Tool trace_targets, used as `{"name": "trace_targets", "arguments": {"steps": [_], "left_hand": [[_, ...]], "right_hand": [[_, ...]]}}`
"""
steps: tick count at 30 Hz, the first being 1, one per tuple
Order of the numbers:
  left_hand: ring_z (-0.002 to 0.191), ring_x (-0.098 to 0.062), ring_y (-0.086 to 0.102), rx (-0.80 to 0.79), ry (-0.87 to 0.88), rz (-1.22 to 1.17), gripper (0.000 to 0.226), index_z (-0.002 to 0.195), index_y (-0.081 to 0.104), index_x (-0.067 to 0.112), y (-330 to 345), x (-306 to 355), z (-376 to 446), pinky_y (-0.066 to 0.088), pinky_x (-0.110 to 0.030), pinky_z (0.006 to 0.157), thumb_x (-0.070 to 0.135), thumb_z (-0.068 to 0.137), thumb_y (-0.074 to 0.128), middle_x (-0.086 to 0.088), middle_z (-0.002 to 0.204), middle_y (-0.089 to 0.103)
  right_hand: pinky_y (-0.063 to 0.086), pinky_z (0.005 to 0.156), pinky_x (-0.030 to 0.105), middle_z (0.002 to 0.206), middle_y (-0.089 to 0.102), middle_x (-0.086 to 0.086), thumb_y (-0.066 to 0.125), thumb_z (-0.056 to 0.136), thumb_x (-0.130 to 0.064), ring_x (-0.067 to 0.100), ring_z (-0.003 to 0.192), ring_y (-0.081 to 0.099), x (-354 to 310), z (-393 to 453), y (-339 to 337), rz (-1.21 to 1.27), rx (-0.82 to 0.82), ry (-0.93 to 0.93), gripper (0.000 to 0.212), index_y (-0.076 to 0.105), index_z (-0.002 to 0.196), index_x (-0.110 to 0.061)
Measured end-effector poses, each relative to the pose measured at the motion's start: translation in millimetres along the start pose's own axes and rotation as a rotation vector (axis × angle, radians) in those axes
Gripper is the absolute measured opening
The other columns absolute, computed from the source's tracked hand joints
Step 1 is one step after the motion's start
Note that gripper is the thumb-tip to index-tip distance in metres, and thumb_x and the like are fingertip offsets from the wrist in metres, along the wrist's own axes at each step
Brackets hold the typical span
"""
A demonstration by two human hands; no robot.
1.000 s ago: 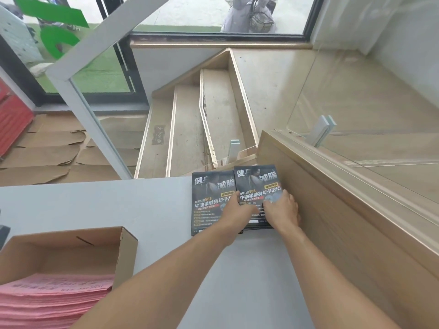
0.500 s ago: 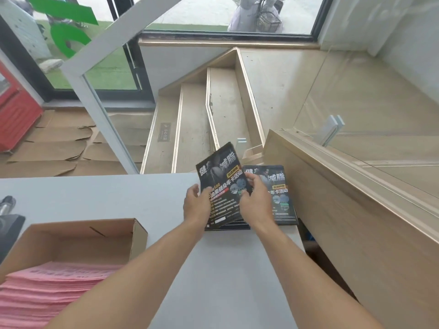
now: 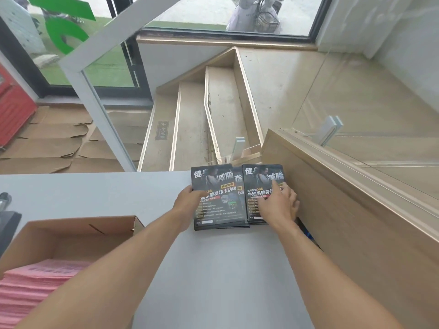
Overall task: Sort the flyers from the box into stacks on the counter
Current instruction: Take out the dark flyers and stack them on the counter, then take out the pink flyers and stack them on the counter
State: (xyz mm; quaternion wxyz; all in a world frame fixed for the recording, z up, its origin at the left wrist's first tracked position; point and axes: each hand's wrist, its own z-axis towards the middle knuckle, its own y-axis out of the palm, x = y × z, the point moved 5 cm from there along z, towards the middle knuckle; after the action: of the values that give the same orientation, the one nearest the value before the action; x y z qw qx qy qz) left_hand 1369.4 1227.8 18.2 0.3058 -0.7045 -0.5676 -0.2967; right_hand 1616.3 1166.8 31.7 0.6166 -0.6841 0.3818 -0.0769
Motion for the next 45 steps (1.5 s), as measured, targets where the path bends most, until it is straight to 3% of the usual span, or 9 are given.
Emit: {"name": "trace_targets", "arguments": {"steps": [2,7,11,15,19,25,31,36,45], "left_hand": [[0.106,-0.022,0.068,-0.073,-0.032,-0.046,0.029,0.116,0.066,0.02,10.5,3.6,2.2,0.051,-0.034,0.08,0.021,0.087,0.067,-0.003,0.118,0.072],[0.129,-0.028,0.056,-0.157,-0.039,0.027,0.1,0.141,0.047,0.036,26.7,-8.2,29.7,0.043,-0.053,0.109,0.047,0.048,0.081,0.003,0.144,0.057],[0.131,-0.023,0.049,-0.128,0.031,0.206,0.092,0.145,0.037,0.028,24.7,-1.1,5.2,0.038,-0.039,0.108,0.021,0.068,0.087,0.003,0.145,0.052],[0.155,-0.024,0.014,-0.128,0.125,0.751,0.152,0.157,-0.024,0.022,30.3,-21.0,-5.2,0.032,-0.04,0.118,0.023,0.063,0.096,-0.004,0.169,-0.013],[0.139,-0.03,0.045,-0.006,0.28,0.984,0.134,0.157,-0.022,0.022,38.4,-34.9,-6.0,0.047,-0.034,0.09,0.01,0.074,0.082,-0.009,0.168,0.003],[0.121,-0.031,0.056,0.093,0.389,0.982,0.114,0.161,-0.003,0.015,36.8,-31.7,-6.5,0.05,-0.04,0.094,0.019,0.079,0.076,-0.009,0.148,0.042],[0.132,-0.033,0.049,0.073,0.394,0.987,0.102,0.159,0.015,0.019,36.9,-33.4,-4.4,0.047,-0.039,0.099,0.02,0.077,0.077,-0.013,0.159,0.03],[0.141,-0.032,0.039,0.065,0.492,1.064,0.106,0.161,0.0,0.026,41.2,-29.1,-14.7,0.045,-0.036,0.102,0.016,0.084,0.071,-0.008,0.168,-0.012],[0.146,-0.028,0.036,0.058,0.653,1.164,0.086,0.16,0.015,0.028,41.1,-37.8,-18.7,0.042,-0.036,0.111,0.025,0.092,0.068,-0.001,0.17,0.005]], "right_hand": [[0.016,0.124,0.053,0.169,0.01,0.009,0.062,0.093,-0.046,0.034,0.154,0.01,20.9,10.7,-1.9,0.045,-0.108,0.085,0.081,0.021,0.16,-0.026],[0.024,0.119,0.051,0.168,0.013,0.008,0.066,0.089,-0.037,0.036,0.151,0.016,25.8,14.3,2.4,0.217,-0.176,0.083,0.084,0.022,0.16,-0.026],[0.026,0.119,0.05,0.167,0.012,0.008,0.077,0.08,-0.041,0.034,0.152,0.016,31.7,19.6,-2.9,0.194,-0.26,0.058,0.101,0.018,0.161,-0.028],[0.018,0.122,0.052,0.169,-0.012,0.009,0.094,0.063,-0.047,0.035,0.156,0.001,34.6,13.8,-8.5,-0.006,-0.452,-0.02,0.14,-0.003,0.162,-0.029],[0.031,0.116,0.05,0.169,-0.011,0.01,0.084,0.074,-0.017,0.036,0.153,0.014,33.9,8.4,-3.2,-0.209,-0.392,-0.077,0.126,-0.005,0.162,-0.032],[0.043,0.104,0.046,0.165,0.011,0.012,0.066,0.082,-0.004,0.036,0.142,0.036,40.5,10.4,-10.0,-0.302,-0.262,-0.185,0.101,0.011,0.161,-0.034],[0.043,0.106,0.049,0.164,0.012,0.011,0.064,0.08,0.001,0.036,0.141,0.033,42.0,13.5,-10.5,-0.251,-0.276,-0.186,0.098,0.016,0.159,-0.032],[0.014,0.124,0.05,0.169,-0.008,0.015,0.059,0.082,0.002,0.04,0.155,0.001,21.6,3.0,-4.5,-0.511,-0.104,-0.3,0.104,-0.001,0.162,-0.028],[0.01,0.125,0.049,0.17,-0.008,0.01,0.059,0.085,0.004,0.037,0.155,0.002,3.2,-12.2,6.0,-0.553,-0.107,-0.349,0.1,0.005,0.161,-0.032]]}}
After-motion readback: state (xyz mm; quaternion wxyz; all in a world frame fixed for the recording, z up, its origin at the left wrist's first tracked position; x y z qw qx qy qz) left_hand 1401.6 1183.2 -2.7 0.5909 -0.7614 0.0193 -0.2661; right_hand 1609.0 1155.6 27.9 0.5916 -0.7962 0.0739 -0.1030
